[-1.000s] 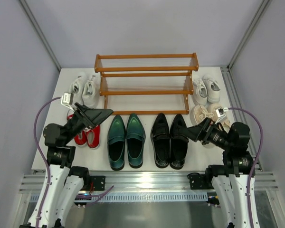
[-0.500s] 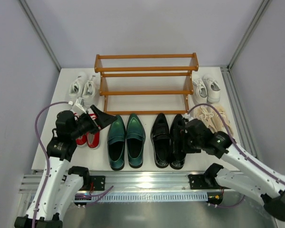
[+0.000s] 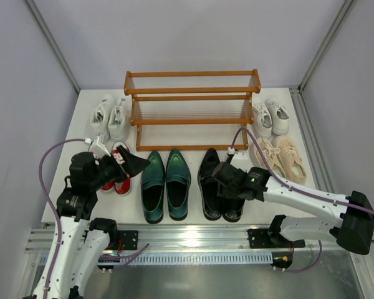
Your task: Place and organize the shoes onto the shoe shelf
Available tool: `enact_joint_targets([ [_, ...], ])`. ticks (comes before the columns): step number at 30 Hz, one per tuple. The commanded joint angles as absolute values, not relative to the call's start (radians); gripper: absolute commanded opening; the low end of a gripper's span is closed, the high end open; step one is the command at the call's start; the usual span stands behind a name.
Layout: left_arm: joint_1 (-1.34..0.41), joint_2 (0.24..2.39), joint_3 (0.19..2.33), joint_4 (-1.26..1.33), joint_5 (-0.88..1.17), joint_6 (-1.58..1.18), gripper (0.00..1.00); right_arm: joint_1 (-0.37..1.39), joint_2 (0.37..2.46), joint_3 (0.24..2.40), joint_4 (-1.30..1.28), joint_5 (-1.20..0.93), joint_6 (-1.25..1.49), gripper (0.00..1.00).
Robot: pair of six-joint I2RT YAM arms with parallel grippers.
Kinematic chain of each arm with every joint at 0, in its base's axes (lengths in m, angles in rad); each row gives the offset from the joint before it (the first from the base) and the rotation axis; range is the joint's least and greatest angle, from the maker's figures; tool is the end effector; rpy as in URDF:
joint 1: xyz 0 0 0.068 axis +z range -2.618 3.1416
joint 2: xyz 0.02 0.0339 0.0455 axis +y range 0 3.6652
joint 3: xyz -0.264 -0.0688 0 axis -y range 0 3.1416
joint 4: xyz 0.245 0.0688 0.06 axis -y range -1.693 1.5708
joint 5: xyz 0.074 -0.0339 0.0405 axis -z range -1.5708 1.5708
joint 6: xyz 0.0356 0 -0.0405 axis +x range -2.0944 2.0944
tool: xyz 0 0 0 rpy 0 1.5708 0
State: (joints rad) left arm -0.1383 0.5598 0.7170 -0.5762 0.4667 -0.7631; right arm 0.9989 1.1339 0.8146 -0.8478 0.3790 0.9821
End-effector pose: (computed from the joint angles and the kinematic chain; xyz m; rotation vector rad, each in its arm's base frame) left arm 0.1221 -0.0332 0.3083 -0.3324 2.0695 -1.0291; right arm 0.1203 0.1626 0.2343 0.0803 2.6039 0.1717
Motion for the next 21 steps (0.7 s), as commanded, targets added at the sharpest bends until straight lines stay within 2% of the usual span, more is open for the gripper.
enact_joint_targets([
  [1, -0.143, 0.555, 0.723, -0.597, 0.46, -0.724, 1.0, 1.038, 1.161, 0.807, -0.769, 0.448, 1.094, 0.49],
  [3, -0.143, 0.557, 0.724, -0.6, 0.462, -0.721, 1.0, 1.06, 1.198, 0.801, -0.765, 0.448, 1.127, 0.45],
  [11, -0.143, 0.557, 0.718, -0.6, 0.46, -0.712, 1.0, 1.078, 1.272, 0.758, -0.749, 0.448, 1.173, 0.44],
  [13, -0.141, 0.558, 0.718, -0.604, 0.46, -0.71, 1.0, 1.08, 1.282, 0.739, -0.744, 0.443, 1.183, 0.35],
  [14, -0.143, 0.555, 0.716, -0.606, 0.459, -0.709, 1.0, 1.08, 1.282, 0.733, -0.745, 0.442, 1.187, 0.27],
  [15, -0.143, 0.554, 0.716, -0.607, 0.459, -0.709, 1.0, 1.081, 1.281, 0.723, -0.746, 0.445, 1.195, 0.11],
  [16, -0.141, 0.555, 0.716, -0.609, 0.459, -0.709, 1.0, 1.083, 1.272, 0.721, -0.752, 0.443, 1.195, 0.04],
  [21, -0.141, 0.551, 0.722, -0.614, 0.459, -0.707, 1.0, 1.137, 1.223, 0.811, -0.842, 0.518, 1.181, 0.04],
])
